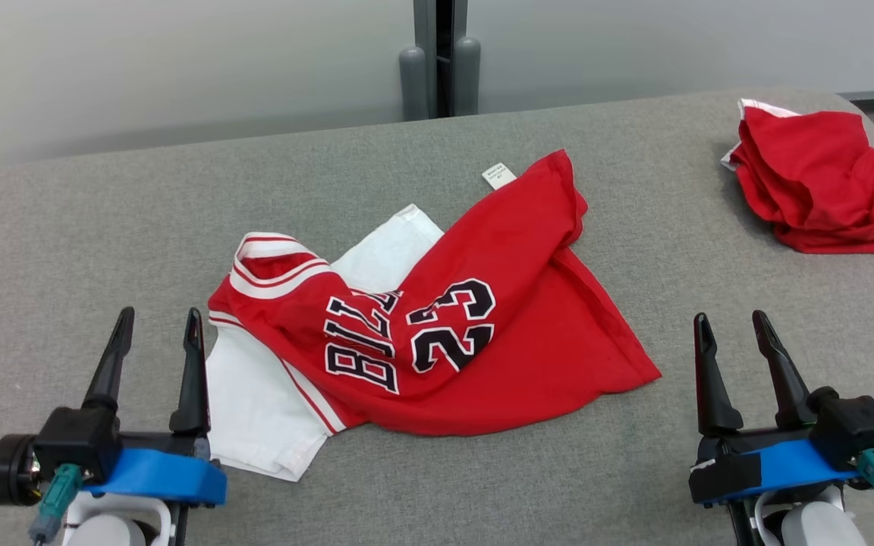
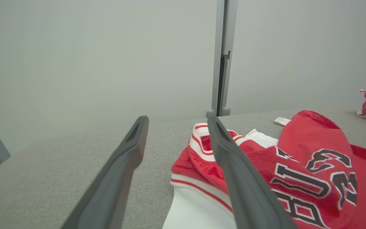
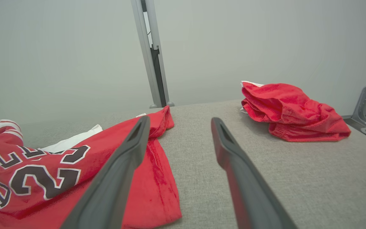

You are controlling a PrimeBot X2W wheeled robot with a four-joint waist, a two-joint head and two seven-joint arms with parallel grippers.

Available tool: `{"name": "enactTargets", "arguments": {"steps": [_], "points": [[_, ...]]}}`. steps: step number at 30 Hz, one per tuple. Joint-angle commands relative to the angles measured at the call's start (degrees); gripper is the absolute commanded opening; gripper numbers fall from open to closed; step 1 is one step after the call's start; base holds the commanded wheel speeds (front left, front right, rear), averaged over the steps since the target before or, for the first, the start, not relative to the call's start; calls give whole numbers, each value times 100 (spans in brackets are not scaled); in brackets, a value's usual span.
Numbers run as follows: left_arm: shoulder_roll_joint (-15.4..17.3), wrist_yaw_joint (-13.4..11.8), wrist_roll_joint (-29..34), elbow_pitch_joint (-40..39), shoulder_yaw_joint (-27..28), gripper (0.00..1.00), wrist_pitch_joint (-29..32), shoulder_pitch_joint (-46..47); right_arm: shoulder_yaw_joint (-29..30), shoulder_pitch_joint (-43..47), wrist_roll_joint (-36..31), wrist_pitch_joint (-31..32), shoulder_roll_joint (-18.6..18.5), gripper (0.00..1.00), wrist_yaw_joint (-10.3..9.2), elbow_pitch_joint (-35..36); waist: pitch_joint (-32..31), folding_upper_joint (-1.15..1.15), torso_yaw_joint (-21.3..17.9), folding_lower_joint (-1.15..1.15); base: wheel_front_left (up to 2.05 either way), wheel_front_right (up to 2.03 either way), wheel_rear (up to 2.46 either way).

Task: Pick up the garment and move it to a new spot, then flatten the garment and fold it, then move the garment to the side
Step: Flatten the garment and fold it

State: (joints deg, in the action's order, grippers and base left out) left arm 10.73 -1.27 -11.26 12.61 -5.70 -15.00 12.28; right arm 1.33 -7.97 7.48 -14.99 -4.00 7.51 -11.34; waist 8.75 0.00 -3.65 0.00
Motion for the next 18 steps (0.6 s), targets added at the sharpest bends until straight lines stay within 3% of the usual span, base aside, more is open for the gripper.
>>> {"name": "enactTargets", "arguments": {"steps": [1,18], "points": [[-13,16,29,-42,37,100,-23,-96,-9,66,-33,-27,-13,100,-5,30,-98,0,80,0,0,0,0],[-439,187,384,-228,570,100,-24,-1051,-324,606,-37,-27,41,100,-4,310,-603,0,287,0,0,0,0]]}}
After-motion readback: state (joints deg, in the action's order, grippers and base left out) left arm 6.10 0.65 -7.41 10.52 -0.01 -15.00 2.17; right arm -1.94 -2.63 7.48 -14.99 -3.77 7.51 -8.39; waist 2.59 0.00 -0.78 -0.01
